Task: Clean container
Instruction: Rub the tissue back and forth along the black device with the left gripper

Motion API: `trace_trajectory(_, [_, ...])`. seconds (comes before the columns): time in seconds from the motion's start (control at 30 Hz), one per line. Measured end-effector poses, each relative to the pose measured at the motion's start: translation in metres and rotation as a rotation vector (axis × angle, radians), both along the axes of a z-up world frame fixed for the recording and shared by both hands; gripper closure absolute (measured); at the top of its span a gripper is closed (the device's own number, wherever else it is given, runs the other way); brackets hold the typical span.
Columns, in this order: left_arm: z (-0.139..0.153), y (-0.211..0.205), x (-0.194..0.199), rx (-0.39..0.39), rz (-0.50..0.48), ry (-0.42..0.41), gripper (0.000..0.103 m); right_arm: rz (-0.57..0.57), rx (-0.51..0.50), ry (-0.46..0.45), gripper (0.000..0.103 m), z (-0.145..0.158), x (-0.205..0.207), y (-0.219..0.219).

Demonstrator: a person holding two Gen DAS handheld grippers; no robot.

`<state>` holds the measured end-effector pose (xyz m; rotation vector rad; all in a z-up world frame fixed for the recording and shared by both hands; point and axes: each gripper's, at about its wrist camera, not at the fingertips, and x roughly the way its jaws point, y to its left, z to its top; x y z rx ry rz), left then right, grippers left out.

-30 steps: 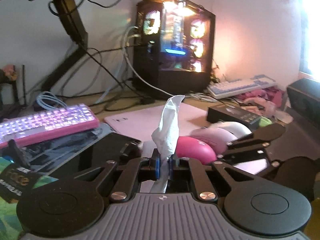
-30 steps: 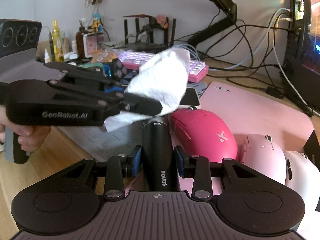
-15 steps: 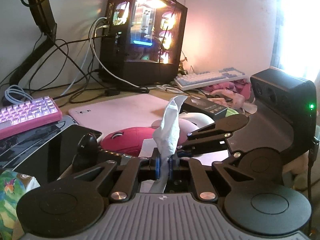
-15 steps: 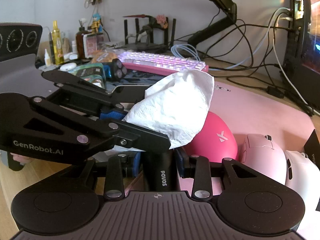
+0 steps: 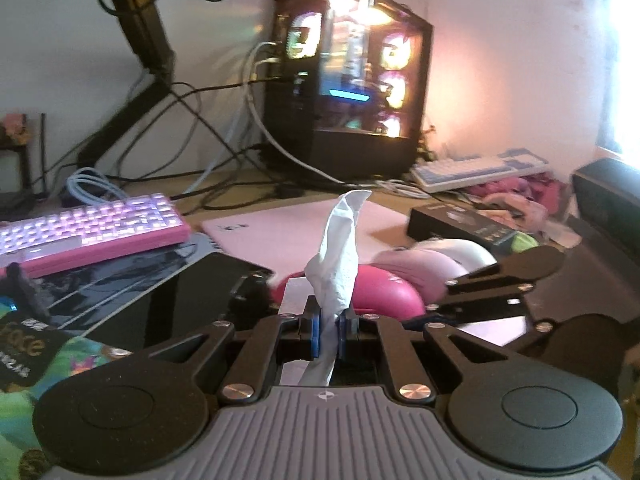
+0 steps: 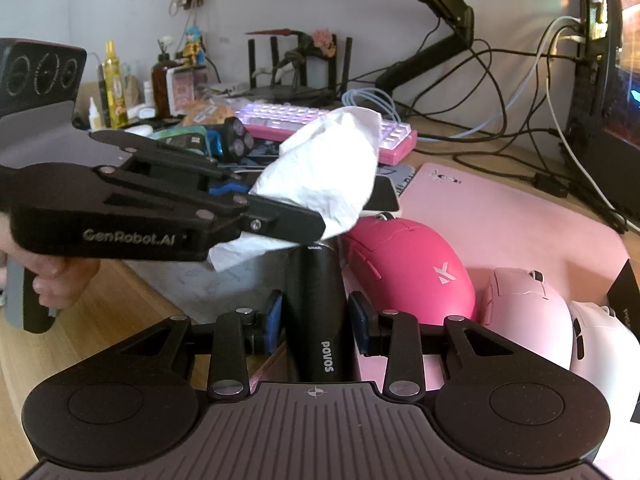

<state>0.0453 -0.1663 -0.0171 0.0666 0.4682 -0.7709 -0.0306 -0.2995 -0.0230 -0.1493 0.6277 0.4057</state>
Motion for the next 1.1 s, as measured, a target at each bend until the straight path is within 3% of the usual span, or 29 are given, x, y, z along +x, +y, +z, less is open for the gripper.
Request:
trace_trajectory(0.67, [-0.003,-0.013,-0.014,-0.031,-0.220,0.033,0.091,0.000,0.003,0.001,0.064,0.000,-0.001,0.001])
trace_trajectory(0.83, [-0.005,-0.010,-0.010,-0.045,-0.190,0.046,0.091,0.000,0.003,0.001,0.064,0.000,-0.002,0.002])
trace_trajectory(1.1, [-0.002,0.000,0.001,-0.027,-0.035,0.022,0.091,0.000,0.004,0.001,0.064,-0.001,-0.004,0.004])
